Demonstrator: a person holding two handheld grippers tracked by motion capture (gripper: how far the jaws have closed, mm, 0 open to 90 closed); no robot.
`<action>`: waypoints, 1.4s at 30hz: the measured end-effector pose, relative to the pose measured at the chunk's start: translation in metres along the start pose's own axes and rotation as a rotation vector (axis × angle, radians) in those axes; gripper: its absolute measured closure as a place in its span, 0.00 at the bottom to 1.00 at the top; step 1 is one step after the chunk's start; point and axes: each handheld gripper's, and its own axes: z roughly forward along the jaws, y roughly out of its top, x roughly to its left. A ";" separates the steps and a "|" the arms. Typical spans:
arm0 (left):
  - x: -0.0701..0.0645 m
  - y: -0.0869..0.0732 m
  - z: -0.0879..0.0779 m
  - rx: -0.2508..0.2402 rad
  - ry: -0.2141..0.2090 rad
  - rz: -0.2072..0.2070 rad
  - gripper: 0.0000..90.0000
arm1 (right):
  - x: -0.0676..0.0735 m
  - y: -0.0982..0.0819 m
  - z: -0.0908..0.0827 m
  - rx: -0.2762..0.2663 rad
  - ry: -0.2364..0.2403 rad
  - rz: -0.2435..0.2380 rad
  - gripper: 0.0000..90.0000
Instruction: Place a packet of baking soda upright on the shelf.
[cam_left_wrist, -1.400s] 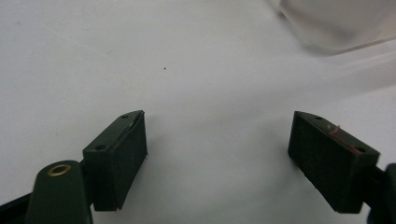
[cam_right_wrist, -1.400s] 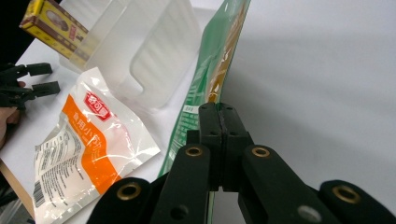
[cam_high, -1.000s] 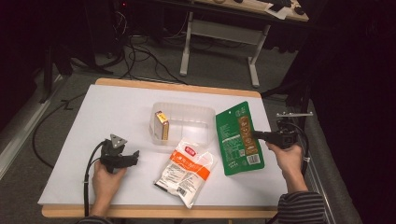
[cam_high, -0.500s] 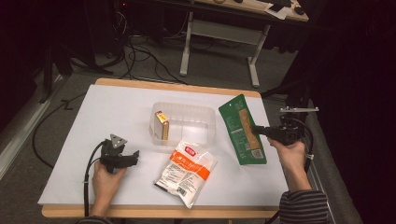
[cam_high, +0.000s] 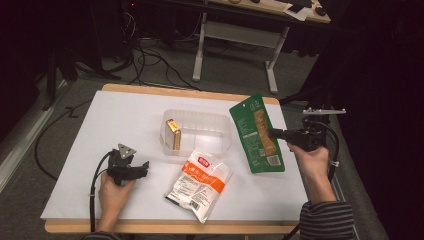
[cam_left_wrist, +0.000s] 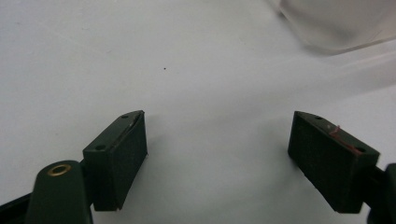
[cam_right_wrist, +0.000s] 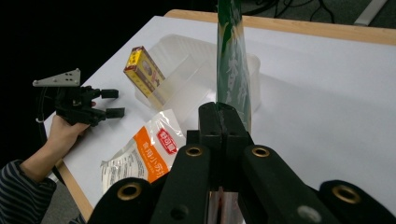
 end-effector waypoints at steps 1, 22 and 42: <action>0.000 0.000 0.000 0.000 0.000 0.000 0.22 | 0.000 0.000 0.000 0.000 0.000 0.000 1.00; 0.000 0.000 0.000 -0.002 -0.001 -0.006 0.22 | 0.029 0.031 0.020 0.000 0.089 -0.058 1.00; 0.000 0.000 0.000 0.002 0.000 -0.006 0.22 | 0.025 0.059 0.079 0.014 0.105 -0.025 1.00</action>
